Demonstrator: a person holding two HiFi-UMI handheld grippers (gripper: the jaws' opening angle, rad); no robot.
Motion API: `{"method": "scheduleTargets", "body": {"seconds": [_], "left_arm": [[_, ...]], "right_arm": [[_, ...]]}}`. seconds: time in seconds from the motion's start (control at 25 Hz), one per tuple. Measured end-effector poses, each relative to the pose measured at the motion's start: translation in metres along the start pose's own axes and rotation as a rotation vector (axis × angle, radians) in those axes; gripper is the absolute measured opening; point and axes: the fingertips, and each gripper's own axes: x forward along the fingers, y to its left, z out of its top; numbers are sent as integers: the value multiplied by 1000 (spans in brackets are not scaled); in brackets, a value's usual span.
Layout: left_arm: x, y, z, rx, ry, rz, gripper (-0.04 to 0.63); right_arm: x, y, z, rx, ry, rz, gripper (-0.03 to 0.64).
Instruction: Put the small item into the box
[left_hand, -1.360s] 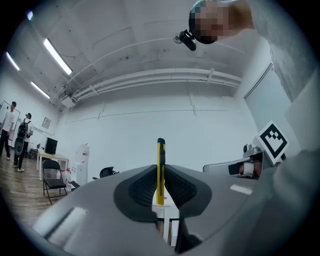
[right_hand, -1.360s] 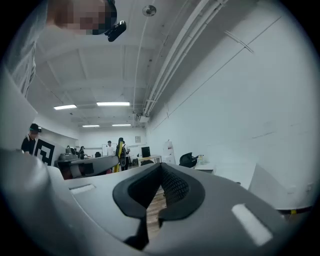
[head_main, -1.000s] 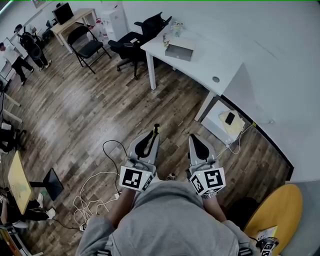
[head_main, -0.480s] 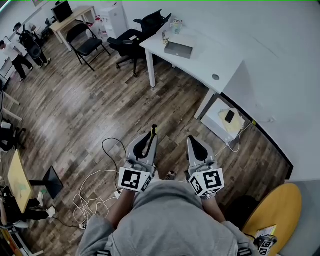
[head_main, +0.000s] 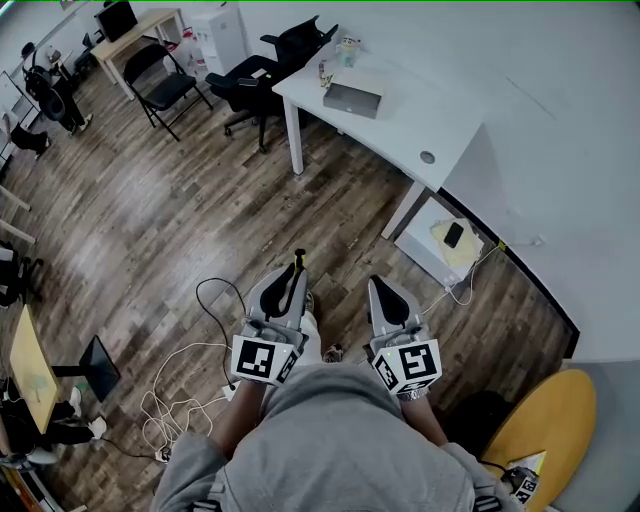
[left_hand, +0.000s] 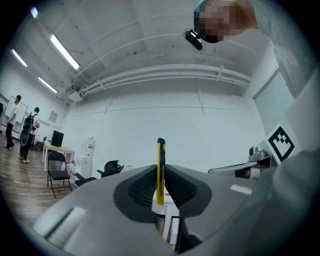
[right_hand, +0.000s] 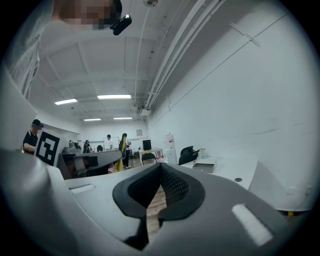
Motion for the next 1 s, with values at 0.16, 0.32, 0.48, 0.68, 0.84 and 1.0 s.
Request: {"method": "scheduleTargets", "body": {"seconds": [0.16,0.32,0.48,0.68,0.84,1.0], "left_arm": [[25,8,-6,-23,7,-23,48],[50,20,-10,-32,20,-36,48],[77,38,-12,-54,27,-30,48],[110,56,-19,-56,44,-42,48],[138,71,-20,-62,49,-53,48],[161,90,-18,-55,47,-69,48]], "right_arm": [[14,-20,0,-1,21,-38,15],[33,-35,3,14,26,-51,15],[58,-50,8,25,32,-68,15],[91,-64,8,33,48,-73,17],[122,-76,11,51,51,-82,15],[151,-81,13,57,57,-87,17]]}}
